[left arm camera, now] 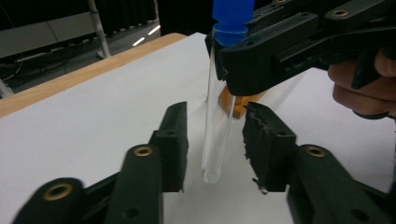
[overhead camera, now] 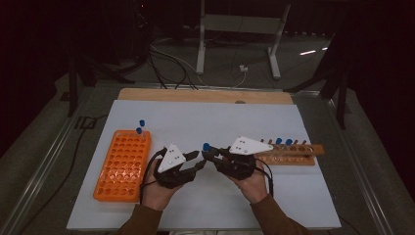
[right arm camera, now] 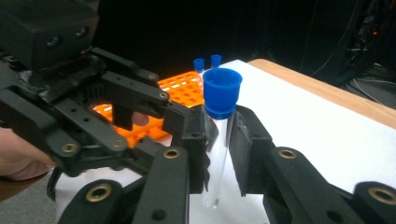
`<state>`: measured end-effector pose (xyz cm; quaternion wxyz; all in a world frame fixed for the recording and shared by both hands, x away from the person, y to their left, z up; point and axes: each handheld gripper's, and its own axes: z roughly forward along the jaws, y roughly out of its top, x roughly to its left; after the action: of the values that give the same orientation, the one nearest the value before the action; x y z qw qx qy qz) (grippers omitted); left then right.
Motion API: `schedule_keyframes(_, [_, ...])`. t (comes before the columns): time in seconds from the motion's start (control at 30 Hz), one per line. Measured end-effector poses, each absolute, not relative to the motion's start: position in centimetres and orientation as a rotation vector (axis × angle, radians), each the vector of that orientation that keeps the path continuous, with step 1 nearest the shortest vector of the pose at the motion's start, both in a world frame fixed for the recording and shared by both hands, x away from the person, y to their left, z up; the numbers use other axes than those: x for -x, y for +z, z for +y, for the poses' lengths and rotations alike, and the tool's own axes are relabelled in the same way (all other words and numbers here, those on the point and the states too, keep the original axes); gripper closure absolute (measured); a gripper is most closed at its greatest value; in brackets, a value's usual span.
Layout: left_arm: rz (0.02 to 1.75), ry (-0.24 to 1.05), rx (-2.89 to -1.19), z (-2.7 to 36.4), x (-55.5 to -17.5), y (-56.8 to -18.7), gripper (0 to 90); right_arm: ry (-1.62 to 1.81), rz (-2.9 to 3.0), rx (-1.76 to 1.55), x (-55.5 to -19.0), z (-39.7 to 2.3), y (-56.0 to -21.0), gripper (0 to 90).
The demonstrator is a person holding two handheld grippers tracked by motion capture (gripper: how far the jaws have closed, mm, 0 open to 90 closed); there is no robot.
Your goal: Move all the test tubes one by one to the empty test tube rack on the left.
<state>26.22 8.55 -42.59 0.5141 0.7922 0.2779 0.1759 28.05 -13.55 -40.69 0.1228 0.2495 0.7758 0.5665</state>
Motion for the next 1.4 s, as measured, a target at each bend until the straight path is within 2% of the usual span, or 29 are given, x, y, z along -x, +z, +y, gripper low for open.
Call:
schedule_keyframes(0.23, [0.657, 0.420, -1.915, 8.5, -26.3, -42.9, 76.8, 1.656, 2.287, -0.714, -27.9, -13.1, -40.8, 76.4])
schedule_keyframes(0.37, [0.651, 0.426, -1.918, 8.4, -26.2, -42.9, 78.1, 1.661, 2.291, -0.708, -27.9, -13.1, -40.8, 74.4])
schedule_keyframes(0.47, [0.669, 0.426, -1.913, 8.7, -26.4, -43.1, 78.2, 1.663, 2.284, -0.708, -28.0, -13.4, -40.7, 62.1])
schedule_keyframes(0.57, [0.692, 0.429, -1.902, 9.1, -26.6, -43.2, 78.2, 1.651, 2.283, -0.754, -28.2, -13.7, -40.6, 42.5])
schedule_keyframes(0.73, [0.724, 0.442, -1.895, 9.8, -26.9, -43.4, 78.2, 1.593, 2.250, -0.811, -28.6, -14.3, -40.8, 22.6])
schedule_keyframes(0.83, [0.742, 0.449, -1.886, 10.1, -27.0, -43.4, 78.2, 1.554, 2.227, -0.847, -28.7, -14.6, -40.8, 14.6])
schedule_keyframes(1.07, [0.774, 0.472, -1.874, 11.2, -27.2, -43.3, 78.2, 1.484, 2.217, -0.867, -28.8, -15.7, -41.2, 6.0])
schedule_keyframes(1.4, [0.832, 0.503, -1.838, 13.3, -27.6, -43.2, 78.2, 1.408, 2.162, -0.928, -28.9, -18.5, -41.8, 0.5])
